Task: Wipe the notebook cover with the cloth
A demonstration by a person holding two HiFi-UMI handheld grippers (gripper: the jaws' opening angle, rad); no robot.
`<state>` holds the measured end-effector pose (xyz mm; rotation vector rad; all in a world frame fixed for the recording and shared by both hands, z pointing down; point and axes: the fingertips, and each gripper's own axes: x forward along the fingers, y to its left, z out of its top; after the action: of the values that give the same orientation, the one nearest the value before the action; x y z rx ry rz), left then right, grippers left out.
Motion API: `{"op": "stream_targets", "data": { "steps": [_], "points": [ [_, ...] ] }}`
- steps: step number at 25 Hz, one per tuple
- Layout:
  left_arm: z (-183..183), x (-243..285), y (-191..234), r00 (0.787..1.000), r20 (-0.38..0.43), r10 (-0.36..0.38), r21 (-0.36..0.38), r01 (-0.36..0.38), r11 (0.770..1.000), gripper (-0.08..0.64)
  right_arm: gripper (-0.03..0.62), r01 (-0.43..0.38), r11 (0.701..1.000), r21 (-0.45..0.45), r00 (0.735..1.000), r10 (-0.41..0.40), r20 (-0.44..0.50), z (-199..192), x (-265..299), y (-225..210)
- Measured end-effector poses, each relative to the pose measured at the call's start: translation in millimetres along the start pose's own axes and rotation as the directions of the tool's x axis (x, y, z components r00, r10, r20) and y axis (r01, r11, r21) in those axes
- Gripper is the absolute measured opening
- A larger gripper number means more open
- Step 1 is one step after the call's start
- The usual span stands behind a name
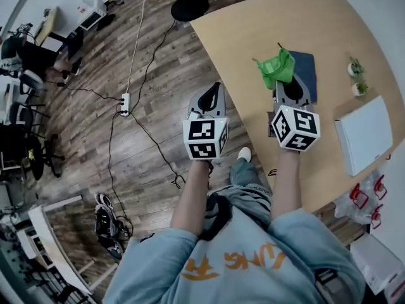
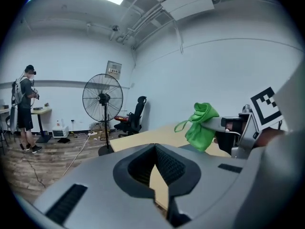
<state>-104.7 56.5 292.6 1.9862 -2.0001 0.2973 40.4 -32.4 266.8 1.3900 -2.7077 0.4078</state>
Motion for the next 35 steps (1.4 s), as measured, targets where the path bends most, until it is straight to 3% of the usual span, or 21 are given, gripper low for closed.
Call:
{"op": "stream_targets", "data": {
  "steps": [15, 22, 26, 35],
  "points": [
    [-12.5, 64.0, -37.2, 0.986, -0.074, -0.149, -0.011, 0.148, 0.989, 0.015, 0.064, 0.167, 0.985, 0.052, 0.985, -0.165, -0.045, -23.5, 4.2, -71.7],
    [-15.6, 124.2, -70.3, 0.955, -0.093, -0.282, -0.043, 0.279, 0.959, 0.015, 0.064, 0.288, 0.957, 0.025, 0.956, -0.285, -0.075, -26.8, 4.9, -115.5],
    [-23.9, 153.1, -84.3, 0.934, -0.114, -0.338, -0.078, 0.331, 0.940, 0.015, 0.064, 0.314, 0.950, 0.002, 0.943, -0.311, -0.114, -34.8, 15.7, -128.3],
    [-31.3, 203.2, -57.7, 0.942, -0.115, -0.315, -0.202, 0.288, 0.936, 0.015, 0.064, 0.268, 0.963, -0.012, 0.938, -0.264, -0.225, -69.7, 56.6, -128.1]
  ]
}}
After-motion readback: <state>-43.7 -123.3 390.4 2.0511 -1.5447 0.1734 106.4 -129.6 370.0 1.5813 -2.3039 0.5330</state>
